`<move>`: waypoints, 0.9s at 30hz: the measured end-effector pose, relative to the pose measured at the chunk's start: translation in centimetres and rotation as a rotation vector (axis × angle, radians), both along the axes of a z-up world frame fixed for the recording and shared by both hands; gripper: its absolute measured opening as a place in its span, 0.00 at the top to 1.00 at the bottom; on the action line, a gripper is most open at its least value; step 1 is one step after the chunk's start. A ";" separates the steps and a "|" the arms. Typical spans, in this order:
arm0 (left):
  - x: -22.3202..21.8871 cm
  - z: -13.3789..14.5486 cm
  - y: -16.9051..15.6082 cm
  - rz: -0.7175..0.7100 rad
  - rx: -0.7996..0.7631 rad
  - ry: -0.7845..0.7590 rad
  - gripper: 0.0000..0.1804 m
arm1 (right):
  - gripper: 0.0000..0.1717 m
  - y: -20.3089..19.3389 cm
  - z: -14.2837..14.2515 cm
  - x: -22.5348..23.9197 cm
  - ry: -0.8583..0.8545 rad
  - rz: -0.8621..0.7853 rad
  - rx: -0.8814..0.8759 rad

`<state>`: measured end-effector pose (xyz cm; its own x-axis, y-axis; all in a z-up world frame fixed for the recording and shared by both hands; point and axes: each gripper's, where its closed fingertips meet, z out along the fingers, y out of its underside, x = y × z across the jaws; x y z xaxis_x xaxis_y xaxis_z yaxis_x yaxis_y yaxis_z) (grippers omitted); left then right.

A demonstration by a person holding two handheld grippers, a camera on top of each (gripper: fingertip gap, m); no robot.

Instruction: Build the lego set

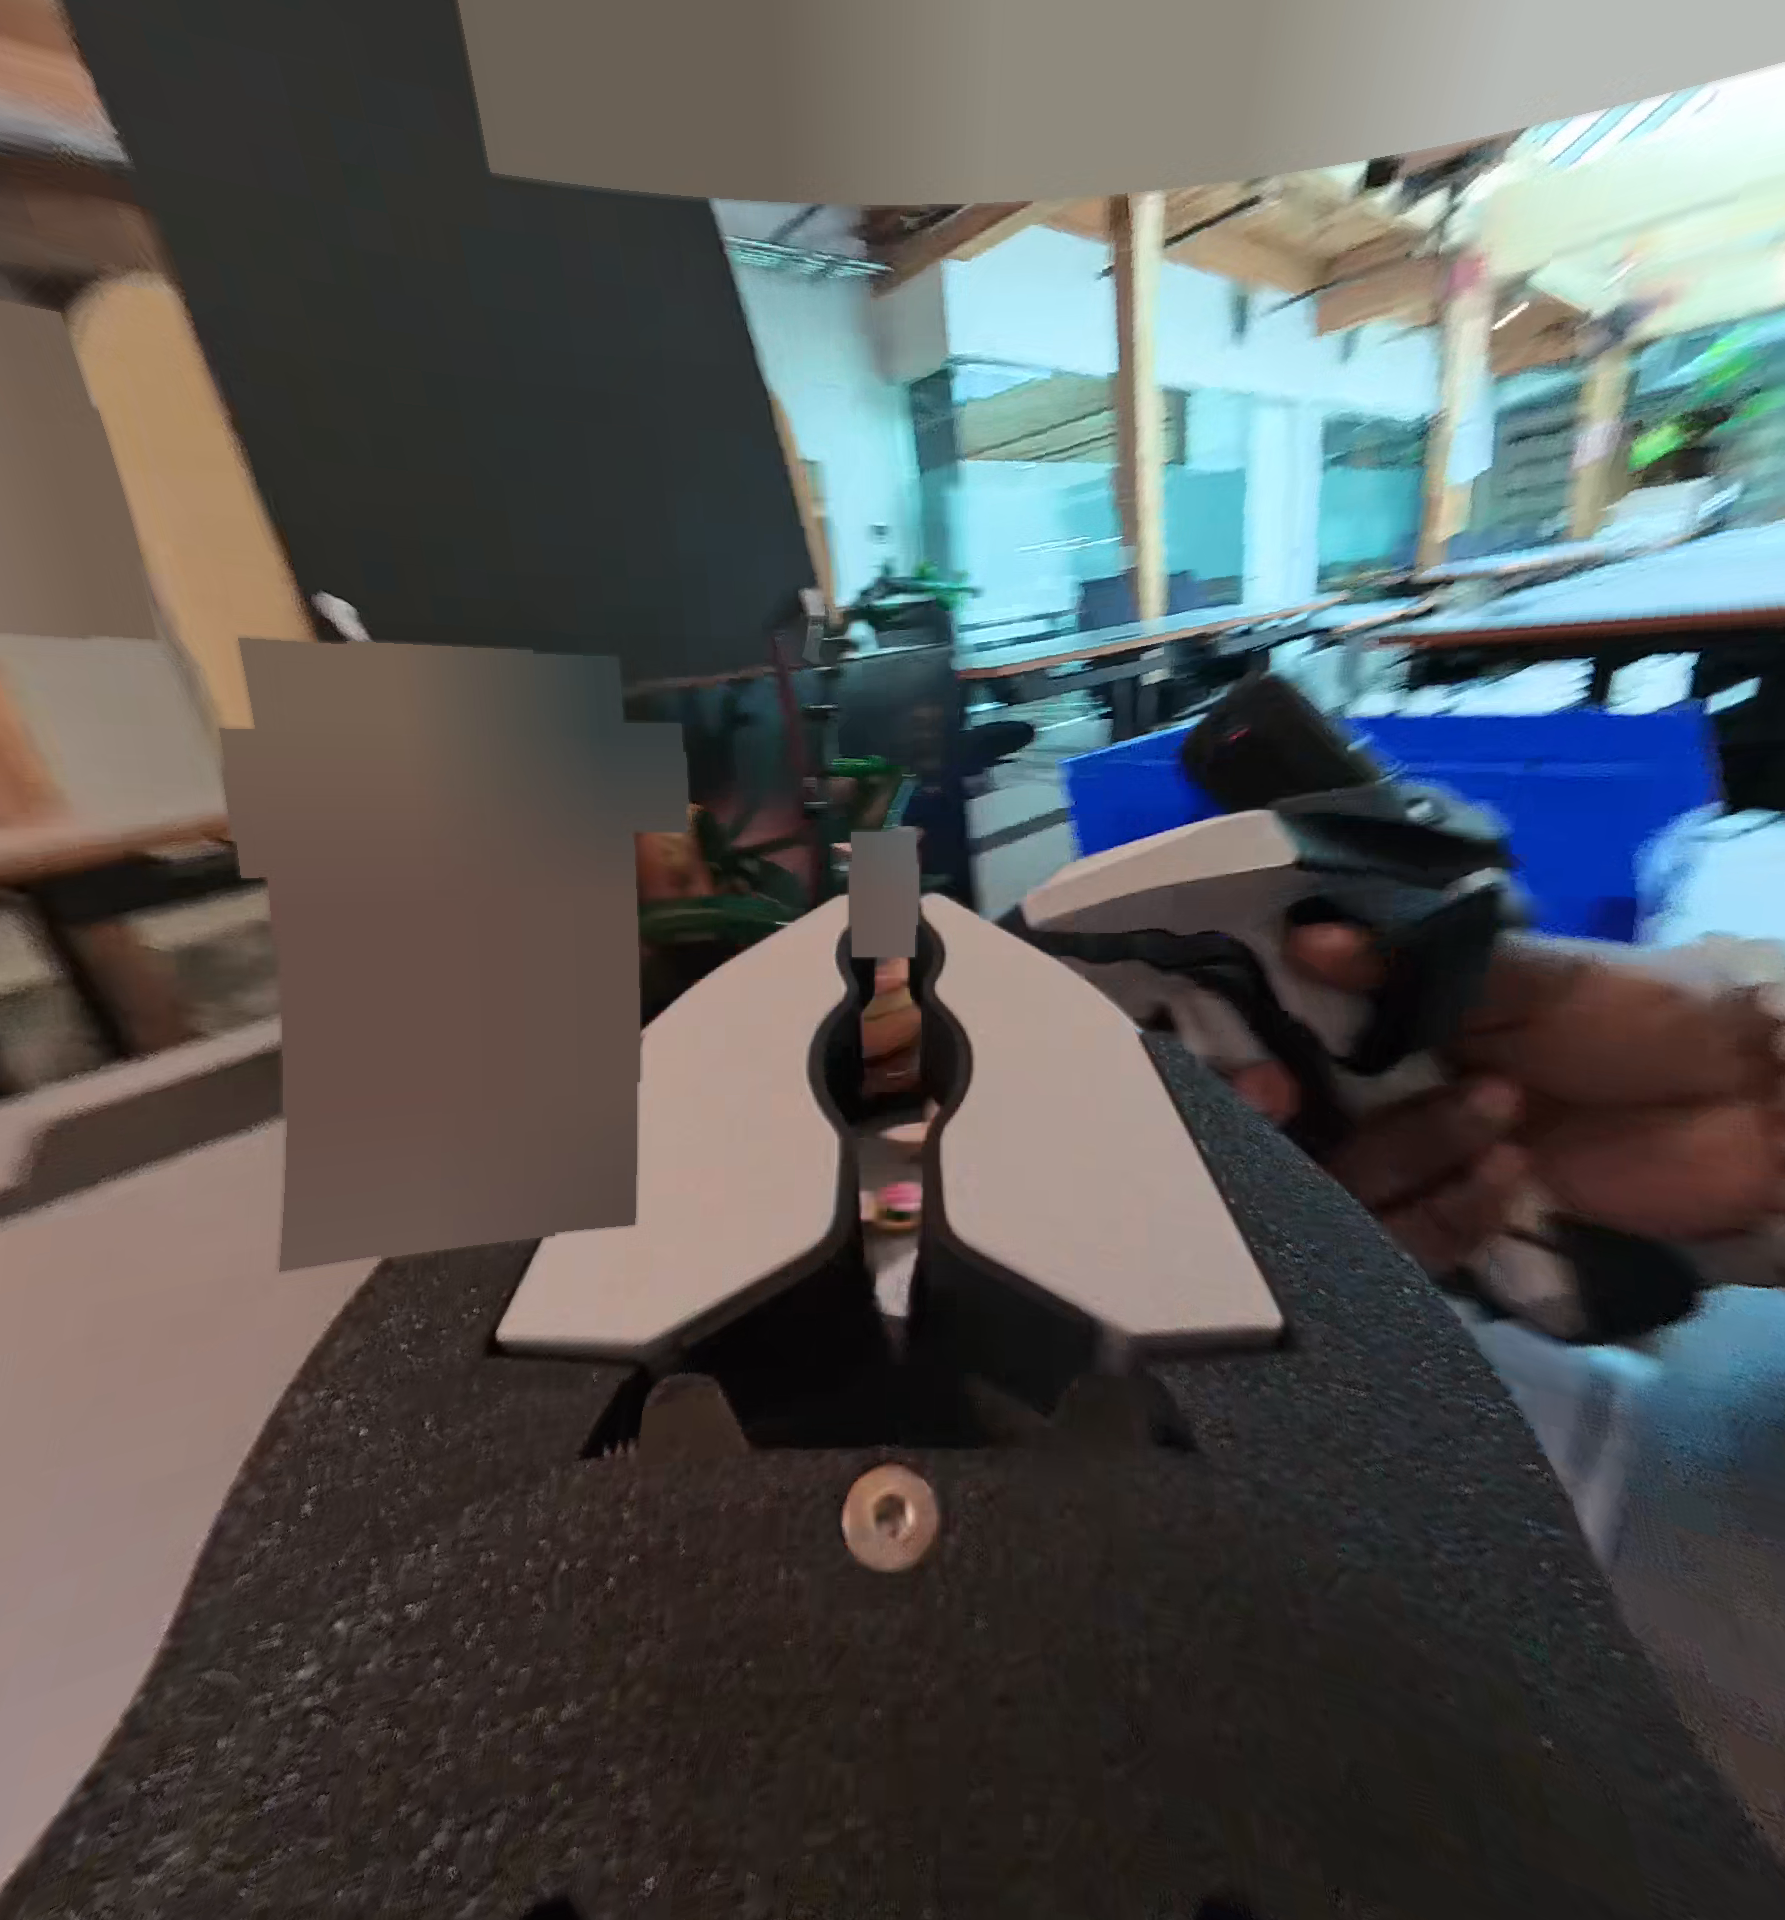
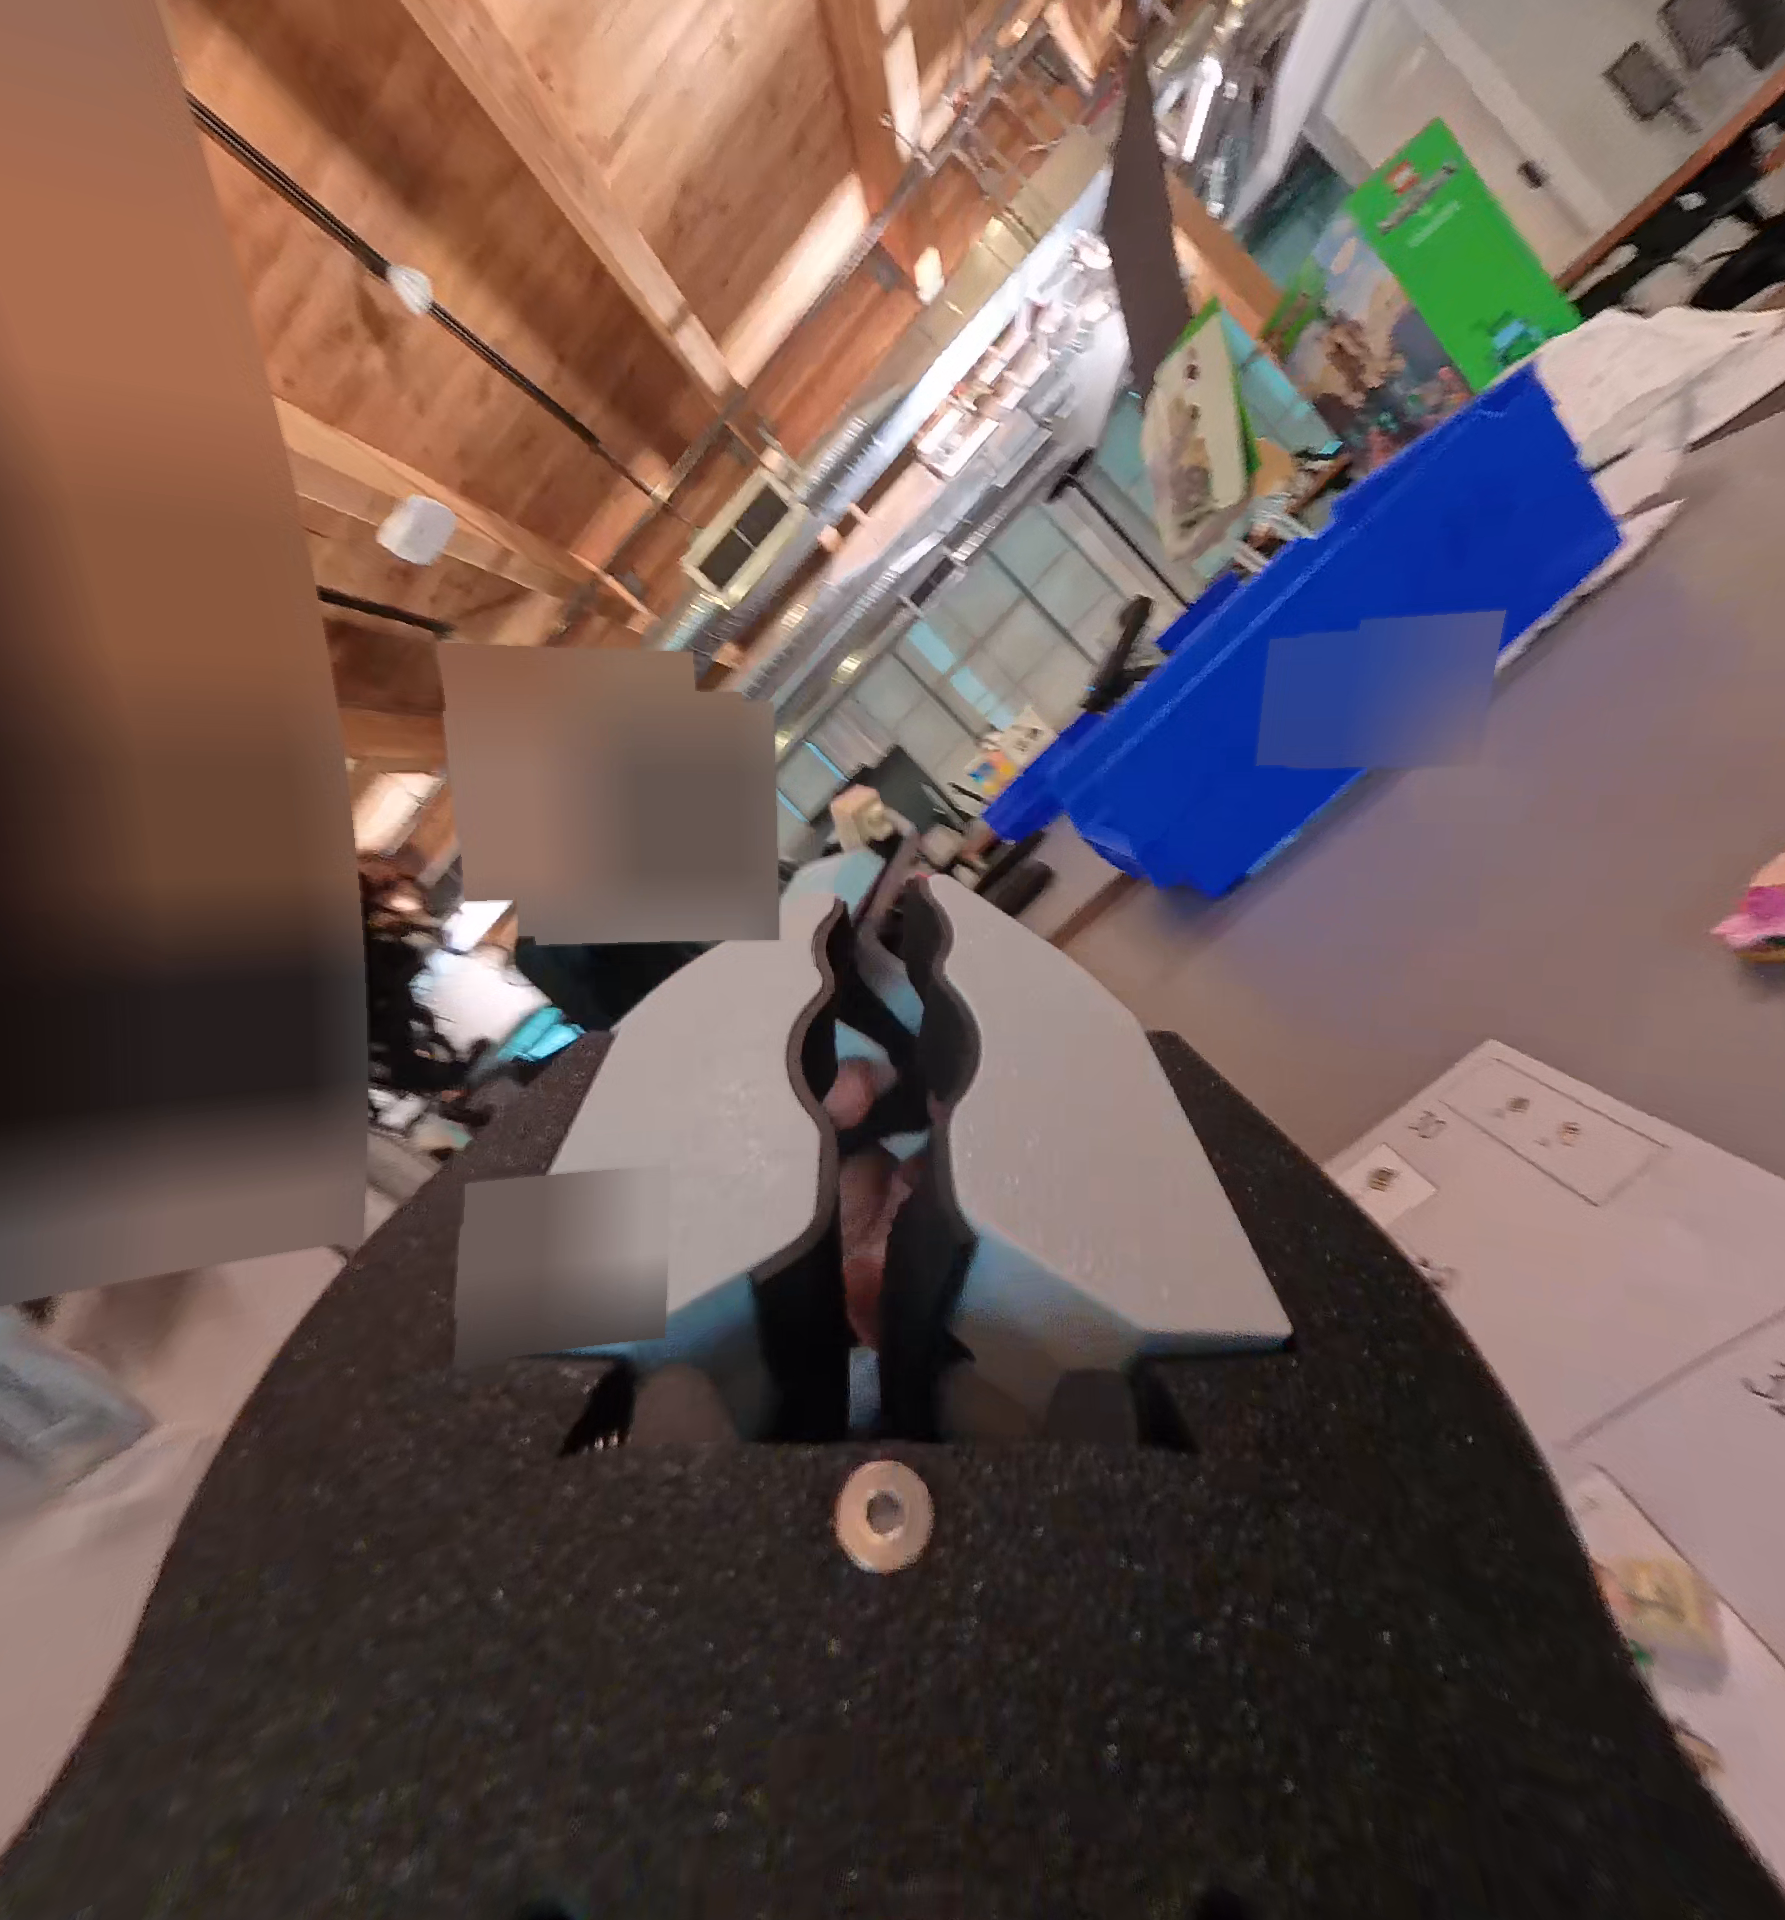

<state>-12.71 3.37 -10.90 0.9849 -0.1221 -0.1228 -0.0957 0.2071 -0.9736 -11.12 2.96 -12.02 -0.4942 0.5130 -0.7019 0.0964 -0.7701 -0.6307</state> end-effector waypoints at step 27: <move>-0.2 -1.5 -0.3 0.363 0.048 0.602 0.97 | 0.97 -1.0 -0.3 -2.2 -0.066 -0.043 0.454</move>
<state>-12.92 3.12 -12.35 0.7217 0.2207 -0.6560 -0.6859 0.1013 -0.7206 -13.32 1.95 -12.35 -0.4273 0.7950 -0.4306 0.1221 -0.4211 -0.8988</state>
